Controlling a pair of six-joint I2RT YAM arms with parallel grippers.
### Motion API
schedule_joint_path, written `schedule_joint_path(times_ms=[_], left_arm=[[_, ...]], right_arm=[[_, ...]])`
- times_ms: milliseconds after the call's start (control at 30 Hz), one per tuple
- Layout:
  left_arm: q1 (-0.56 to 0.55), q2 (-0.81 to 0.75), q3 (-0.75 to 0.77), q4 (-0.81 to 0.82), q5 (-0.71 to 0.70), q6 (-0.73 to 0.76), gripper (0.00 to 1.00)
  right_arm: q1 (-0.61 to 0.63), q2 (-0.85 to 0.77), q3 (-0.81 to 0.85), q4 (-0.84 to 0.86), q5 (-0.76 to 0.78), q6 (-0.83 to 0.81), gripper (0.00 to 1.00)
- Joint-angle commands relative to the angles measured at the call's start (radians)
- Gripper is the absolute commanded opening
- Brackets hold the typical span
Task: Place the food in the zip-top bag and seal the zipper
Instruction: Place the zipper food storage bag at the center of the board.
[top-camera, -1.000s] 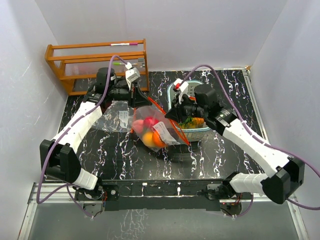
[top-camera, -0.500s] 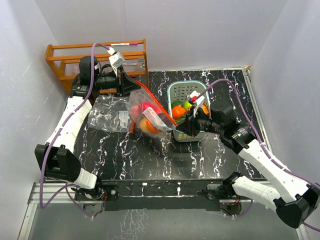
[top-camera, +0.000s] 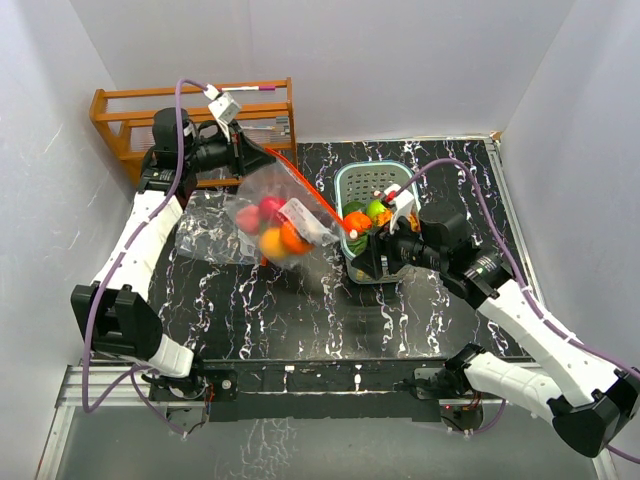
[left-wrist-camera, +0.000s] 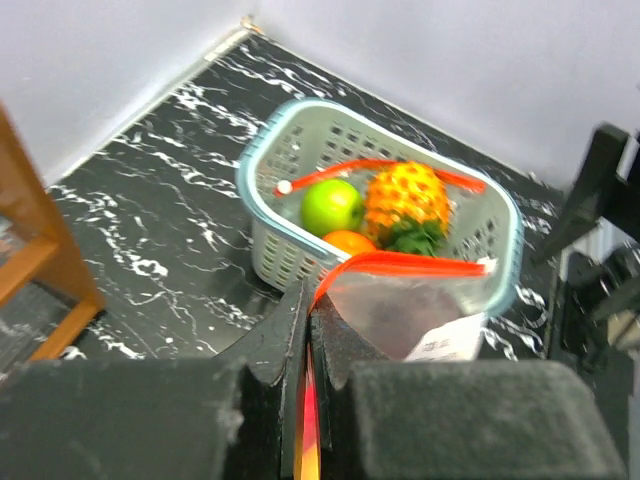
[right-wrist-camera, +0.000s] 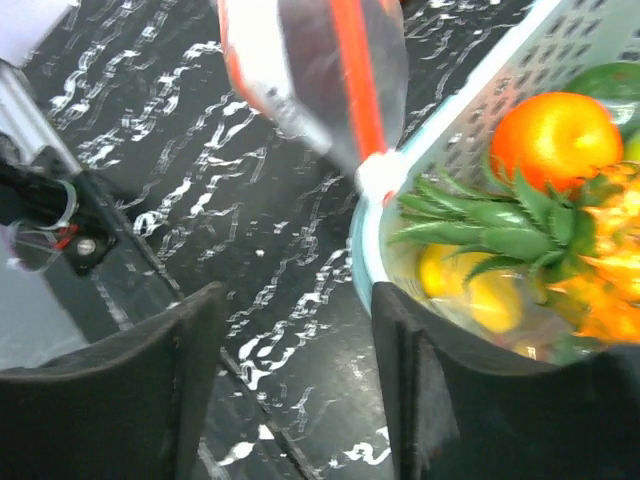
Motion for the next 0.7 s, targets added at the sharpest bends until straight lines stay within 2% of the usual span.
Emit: schedule_joint_path(times_ms=[0, 67, 133, 233, 400, 433, 467, 500, 567, 600, 667], left_arm=[[0.023, 0.012, -0.008, 0.203, -0.123, -0.140, 0.00], [0.024, 0.034, 0.003, 0.245, -0.184, -0.192, 0.00], [0.024, 0.065, 0.035, 0.262, -0.250, -0.231, 0.00], [0.024, 0.133, 0.092, 0.287, -0.306, -0.288, 0.00], [0.024, 0.222, 0.096, 0.401, -0.290, -0.415, 0.00], [0.025, 0.231, 0.090, 0.397, -0.305, -0.424, 0.22], [0.025, 0.236, 0.084, 0.374, -0.326, -0.414, 0.38], [0.025, 0.236, 0.069, 0.347, -0.351, -0.397, 0.47], [0.025, 0.212, 0.024, 0.301, -0.410, -0.354, 0.84], [0.025, 0.192, -0.011, 0.290, -0.437, -0.336, 0.96], [0.024, 0.138, -0.088, 0.274, -0.486, -0.297, 0.97]], right_arm=[[-0.006, -0.038, 0.074, -0.017, 0.149, 0.087, 0.72], [-0.006, -0.042, 0.095, -0.016, 0.187, 0.107, 0.79], [-0.006, -0.040, 0.113, -0.021, 0.206, 0.117, 0.83], [-0.006, -0.033, 0.121, -0.028, 0.215, 0.123, 0.85], [-0.005, -0.038, 0.087, -0.016, 0.218, 0.130, 0.86], [-0.005, -0.038, 0.081, -0.015, 0.219, 0.131, 0.87], [-0.006, -0.039, 0.075, -0.013, 0.221, 0.134, 0.89], [-0.006, -0.038, 0.070, -0.014, 0.221, 0.136, 0.91], [-0.006, -0.039, 0.063, -0.012, 0.224, 0.136, 0.95], [-0.007, -0.040, 0.060, -0.011, 0.227, 0.136, 0.97], [-0.006, -0.043, 0.056, -0.009, 0.233, 0.135, 0.98]])
